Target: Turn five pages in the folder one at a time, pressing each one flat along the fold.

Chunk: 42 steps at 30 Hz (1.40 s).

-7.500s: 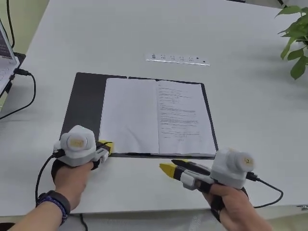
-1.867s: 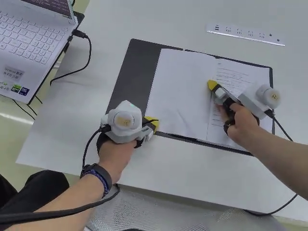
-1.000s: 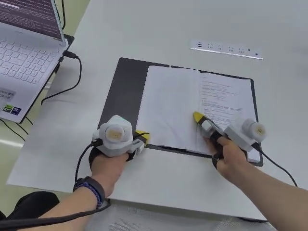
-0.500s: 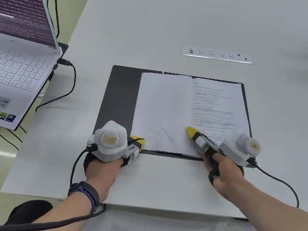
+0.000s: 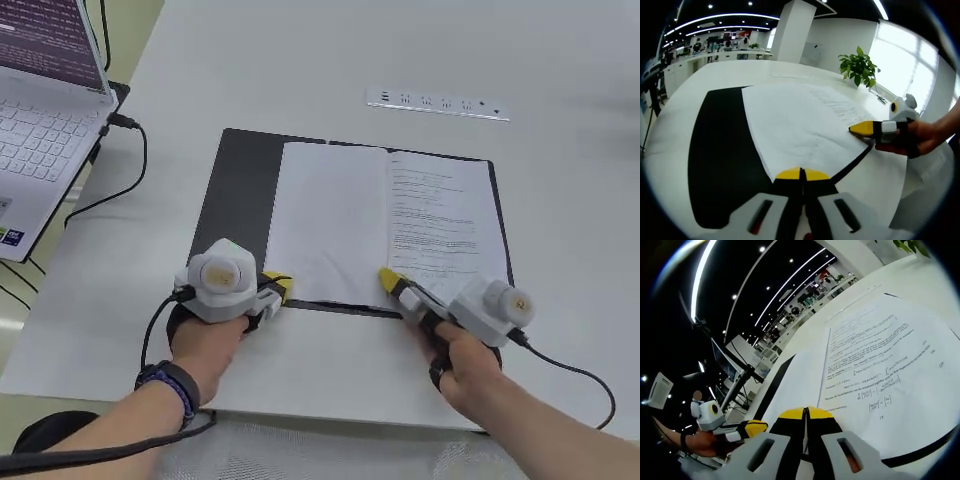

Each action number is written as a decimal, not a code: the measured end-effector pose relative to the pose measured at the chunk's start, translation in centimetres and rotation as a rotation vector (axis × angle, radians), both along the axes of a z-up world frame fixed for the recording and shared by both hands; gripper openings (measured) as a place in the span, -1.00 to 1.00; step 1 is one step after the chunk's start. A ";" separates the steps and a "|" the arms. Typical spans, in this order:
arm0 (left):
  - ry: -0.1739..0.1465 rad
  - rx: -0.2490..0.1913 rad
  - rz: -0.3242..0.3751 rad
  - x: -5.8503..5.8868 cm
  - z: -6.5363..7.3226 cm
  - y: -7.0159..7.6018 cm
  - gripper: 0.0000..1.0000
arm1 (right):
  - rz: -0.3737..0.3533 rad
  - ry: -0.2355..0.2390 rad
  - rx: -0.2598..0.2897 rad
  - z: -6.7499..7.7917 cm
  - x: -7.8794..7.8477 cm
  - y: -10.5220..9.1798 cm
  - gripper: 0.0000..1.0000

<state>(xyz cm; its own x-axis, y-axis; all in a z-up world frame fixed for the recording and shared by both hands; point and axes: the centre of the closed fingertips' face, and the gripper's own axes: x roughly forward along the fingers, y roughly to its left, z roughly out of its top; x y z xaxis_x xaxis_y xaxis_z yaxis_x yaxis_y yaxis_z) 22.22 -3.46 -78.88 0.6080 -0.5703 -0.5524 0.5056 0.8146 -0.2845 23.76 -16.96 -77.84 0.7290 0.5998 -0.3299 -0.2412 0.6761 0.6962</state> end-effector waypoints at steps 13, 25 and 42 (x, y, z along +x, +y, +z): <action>0.002 0.005 -0.006 -0.1 0.1 0.0 -1.00 | 0.045 0.025 -0.032 -0.1 -2.9 0.2 -1.00; 0.046 0.014 0.012 0.0 0.1 0.0 -1.00 | 0.003 0.064 -0.013 -0.2 -4.5 -0.2 -1.00; 0.077 -0.075 0.018 -1.0 2.8 -1.6 -1.00 | 0.028 0.120 -0.048 0.4 -6.3 -1.9 -1.00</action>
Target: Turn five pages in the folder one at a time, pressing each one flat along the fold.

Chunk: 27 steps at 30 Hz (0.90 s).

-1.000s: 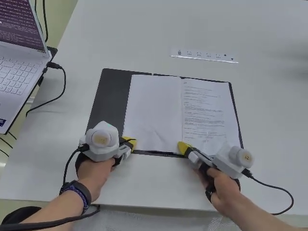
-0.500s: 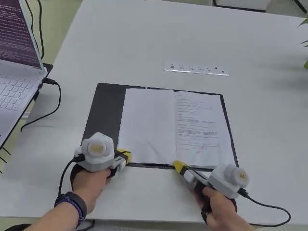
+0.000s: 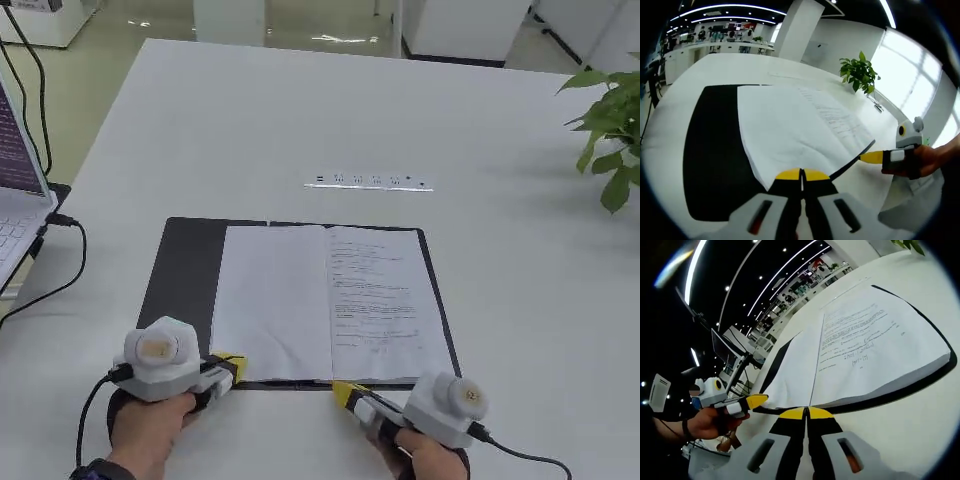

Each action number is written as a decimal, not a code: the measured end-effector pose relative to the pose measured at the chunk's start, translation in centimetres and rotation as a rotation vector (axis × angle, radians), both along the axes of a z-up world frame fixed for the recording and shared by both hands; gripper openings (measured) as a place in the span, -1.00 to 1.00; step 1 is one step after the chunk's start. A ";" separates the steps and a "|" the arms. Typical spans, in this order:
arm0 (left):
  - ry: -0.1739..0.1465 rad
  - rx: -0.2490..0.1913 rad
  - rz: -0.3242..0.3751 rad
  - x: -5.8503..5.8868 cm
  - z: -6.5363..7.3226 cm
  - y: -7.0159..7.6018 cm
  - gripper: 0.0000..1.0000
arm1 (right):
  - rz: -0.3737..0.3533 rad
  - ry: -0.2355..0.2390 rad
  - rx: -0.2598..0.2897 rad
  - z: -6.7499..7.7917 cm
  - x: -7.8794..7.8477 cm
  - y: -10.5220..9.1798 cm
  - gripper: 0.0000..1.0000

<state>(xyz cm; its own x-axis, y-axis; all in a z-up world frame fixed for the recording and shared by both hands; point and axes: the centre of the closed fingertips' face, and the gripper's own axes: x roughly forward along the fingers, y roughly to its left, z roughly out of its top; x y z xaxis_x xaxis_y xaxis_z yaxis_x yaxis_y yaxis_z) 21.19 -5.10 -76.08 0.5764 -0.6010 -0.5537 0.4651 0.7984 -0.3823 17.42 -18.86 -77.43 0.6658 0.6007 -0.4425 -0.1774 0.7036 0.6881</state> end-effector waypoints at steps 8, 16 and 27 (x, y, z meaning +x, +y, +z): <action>-0.038 0.017 -0.018 -1.3 2.4 0.0 -0.97 | 0.034 -0.038 -0.048 1.0 -1.5 -2.6 -0.89; -0.127 0.016 0.015 -1.1 7.6 0.5 -0.79 | 0.013 -0.110 -0.071 3.8 -0.2 -5.3 -0.77; -0.189 0.080 -0.005 -1.4 10.7 1.9 -0.62 | 0.037 -0.204 -0.135 7.7 0.7 -8.0 -0.51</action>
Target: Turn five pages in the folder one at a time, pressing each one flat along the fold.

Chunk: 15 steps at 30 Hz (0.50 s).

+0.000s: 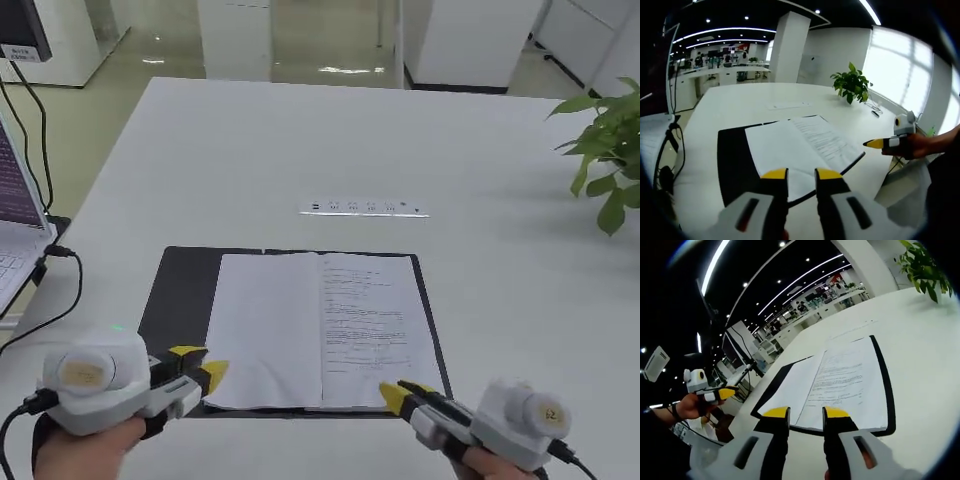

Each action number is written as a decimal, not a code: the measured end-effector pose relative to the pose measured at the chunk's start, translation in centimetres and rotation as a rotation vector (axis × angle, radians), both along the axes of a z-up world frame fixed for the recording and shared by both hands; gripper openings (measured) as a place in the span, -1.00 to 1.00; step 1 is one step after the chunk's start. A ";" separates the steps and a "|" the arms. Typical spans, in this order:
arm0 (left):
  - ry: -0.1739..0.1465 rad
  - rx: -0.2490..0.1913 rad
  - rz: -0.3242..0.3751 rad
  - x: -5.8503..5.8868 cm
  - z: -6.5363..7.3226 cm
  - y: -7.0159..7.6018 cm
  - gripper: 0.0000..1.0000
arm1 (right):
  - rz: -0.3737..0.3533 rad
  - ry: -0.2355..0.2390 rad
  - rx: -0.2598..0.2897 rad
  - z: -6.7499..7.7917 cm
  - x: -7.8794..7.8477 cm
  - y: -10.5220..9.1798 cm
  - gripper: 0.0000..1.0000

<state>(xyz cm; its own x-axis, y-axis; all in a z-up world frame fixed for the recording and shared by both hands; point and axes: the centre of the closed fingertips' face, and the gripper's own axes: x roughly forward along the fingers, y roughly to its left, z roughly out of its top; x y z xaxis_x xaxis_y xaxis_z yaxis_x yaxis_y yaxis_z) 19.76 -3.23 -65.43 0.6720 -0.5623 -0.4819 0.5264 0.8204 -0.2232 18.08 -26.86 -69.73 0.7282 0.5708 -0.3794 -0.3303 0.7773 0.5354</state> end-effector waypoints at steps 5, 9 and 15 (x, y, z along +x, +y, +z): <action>-0.004 0.010 0.012 -0.8 1.1 0.6 -0.49 | 0.010 -0.042 -0.034 1.2 -0.1 -1.0 -0.41; -0.019 0.022 0.014 -0.9 1.6 0.8 -0.44 | 0.001 -0.068 -0.025 2.2 -0.2 -1.8 -0.38; -0.032 0.026 0.019 -1.5 2.4 1.1 -0.36 | 0.013 -0.103 -0.030 3.4 -1.0 -2.3 -0.21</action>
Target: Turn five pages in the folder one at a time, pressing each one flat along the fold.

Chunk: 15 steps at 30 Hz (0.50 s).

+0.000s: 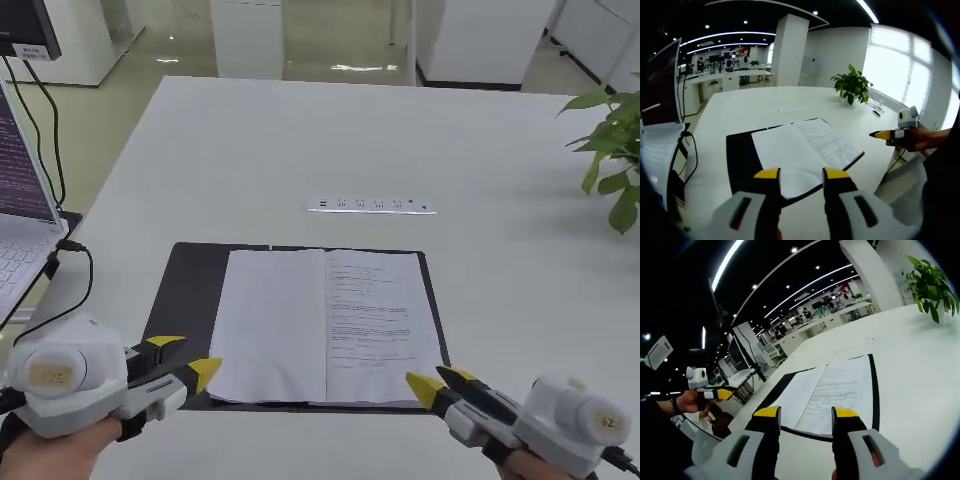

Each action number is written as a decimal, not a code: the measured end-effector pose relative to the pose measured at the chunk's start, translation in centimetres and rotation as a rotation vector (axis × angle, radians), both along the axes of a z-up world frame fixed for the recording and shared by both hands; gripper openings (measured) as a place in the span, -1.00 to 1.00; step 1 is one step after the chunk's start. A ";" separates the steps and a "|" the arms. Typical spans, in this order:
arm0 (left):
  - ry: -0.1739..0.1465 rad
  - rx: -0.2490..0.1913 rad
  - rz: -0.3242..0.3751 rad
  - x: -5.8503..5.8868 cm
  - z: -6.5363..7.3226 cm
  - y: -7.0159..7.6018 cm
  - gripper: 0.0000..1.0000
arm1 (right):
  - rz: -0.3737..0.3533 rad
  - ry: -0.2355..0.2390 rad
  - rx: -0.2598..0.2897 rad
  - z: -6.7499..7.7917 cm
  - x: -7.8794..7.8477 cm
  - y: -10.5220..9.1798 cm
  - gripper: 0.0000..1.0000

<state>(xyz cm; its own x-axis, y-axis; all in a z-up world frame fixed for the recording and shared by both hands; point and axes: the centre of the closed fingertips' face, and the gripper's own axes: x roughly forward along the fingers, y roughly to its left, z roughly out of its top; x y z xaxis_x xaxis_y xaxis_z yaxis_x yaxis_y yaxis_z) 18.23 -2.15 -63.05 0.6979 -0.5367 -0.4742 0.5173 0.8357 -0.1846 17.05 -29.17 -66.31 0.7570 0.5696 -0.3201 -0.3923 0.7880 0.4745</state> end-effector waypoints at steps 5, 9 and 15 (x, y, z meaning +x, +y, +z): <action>-0.012 0.007 0.005 -1.2 0.7 0.2 -0.25 | 0.030 -0.017 -0.051 0.5 -1.1 -0.3 -0.09; -0.024 0.007 0.002 -2.2 0.9 0.2 -0.15 | 0.031 -0.035 -0.043 1.1 -2.0 -0.8 -0.07; -0.023 -0.010 0.017 -3.4 1.0 0.1 0.04 | 0.050 -0.025 -0.061 0.7 -3.6 -1.0 0.12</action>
<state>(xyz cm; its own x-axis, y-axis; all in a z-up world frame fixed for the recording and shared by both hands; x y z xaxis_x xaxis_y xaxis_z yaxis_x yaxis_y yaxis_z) 14.82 -2.05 -62.06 0.7179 -0.5291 -0.4523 0.5069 0.8427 -0.1814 13.46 -30.16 -65.59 0.7363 0.5872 -0.3363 -0.4434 0.7941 0.4157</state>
